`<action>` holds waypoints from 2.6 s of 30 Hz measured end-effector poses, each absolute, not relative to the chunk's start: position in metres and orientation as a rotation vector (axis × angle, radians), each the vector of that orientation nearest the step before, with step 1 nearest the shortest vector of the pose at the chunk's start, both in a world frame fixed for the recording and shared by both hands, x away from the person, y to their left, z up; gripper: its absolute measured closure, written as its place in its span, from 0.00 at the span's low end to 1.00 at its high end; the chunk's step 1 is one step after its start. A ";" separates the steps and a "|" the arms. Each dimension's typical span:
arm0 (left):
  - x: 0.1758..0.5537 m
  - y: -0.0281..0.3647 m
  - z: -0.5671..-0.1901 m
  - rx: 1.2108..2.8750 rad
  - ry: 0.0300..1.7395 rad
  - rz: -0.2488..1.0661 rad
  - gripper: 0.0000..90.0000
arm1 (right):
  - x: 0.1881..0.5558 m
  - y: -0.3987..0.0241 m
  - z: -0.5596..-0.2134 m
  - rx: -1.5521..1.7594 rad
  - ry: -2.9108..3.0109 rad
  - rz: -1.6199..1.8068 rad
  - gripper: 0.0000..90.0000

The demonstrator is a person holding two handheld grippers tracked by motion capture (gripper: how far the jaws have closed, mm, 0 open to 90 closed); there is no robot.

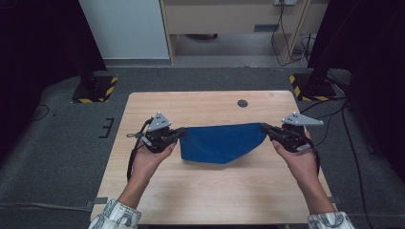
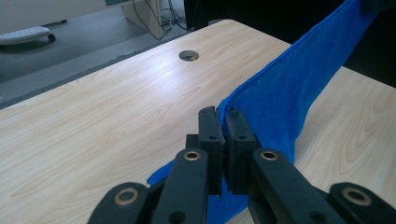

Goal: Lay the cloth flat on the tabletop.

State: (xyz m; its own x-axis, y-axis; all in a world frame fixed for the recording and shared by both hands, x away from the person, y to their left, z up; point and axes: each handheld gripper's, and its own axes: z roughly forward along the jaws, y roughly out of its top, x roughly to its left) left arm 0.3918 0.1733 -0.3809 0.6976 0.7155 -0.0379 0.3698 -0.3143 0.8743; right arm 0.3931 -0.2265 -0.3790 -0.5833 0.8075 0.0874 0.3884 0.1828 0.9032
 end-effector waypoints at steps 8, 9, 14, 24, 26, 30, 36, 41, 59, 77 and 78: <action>0.388 0.173 -0.377 1.931 0.825 0.449 0.97 | 0.388 -0.230 -0.376 1.114 2.042 1.390 0.97; 0.387 0.173 -0.375 1.932 0.822 0.449 0.97 | 0.387 -0.231 -0.375 1.111 2.041 1.392 0.97; 0.379 0.171 -0.366 1.934 0.794 0.465 0.97 | 0.379 -0.233 -0.369 1.103 2.024 1.412 0.97; 0.374 0.171 -0.354 1.918 0.768 0.462 0.97 | 0.369 -0.238 -0.356 1.077 1.997 1.458 0.97; 0.371 0.171 -0.350 1.911 0.761 0.461 0.97 | 0.366 -0.239 -0.352 1.070 1.985 1.467 0.97; 0.366 0.172 -0.344 1.905 0.749 0.462 0.97 | 0.360 -0.241 -0.346 1.051 1.977 1.476 0.97; 0.358 0.174 -0.336 1.900 0.734 0.469 0.97 | 0.348 -0.241 -0.337 1.017 1.964 1.492 0.97; 0.354 0.177 -0.333 1.893 0.730 0.477 0.97 | 0.342 -0.240 -0.330 0.991 1.959 1.500 0.97; 0.303 0.179 -0.302 1.902 0.641 0.545 0.97 | 0.301 -0.242 -0.312 0.905 1.912 1.559 0.97; 0.375 0.185 -0.329 1.912 0.766 0.503 0.97 | 0.360 -0.226 -0.341 0.951 1.970 1.449 0.97; 0.380 0.185 -0.333 1.917 0.778 0.501 0.97 | 0.366 -0.225 -0.344 0.960 1.970 1.446 0.97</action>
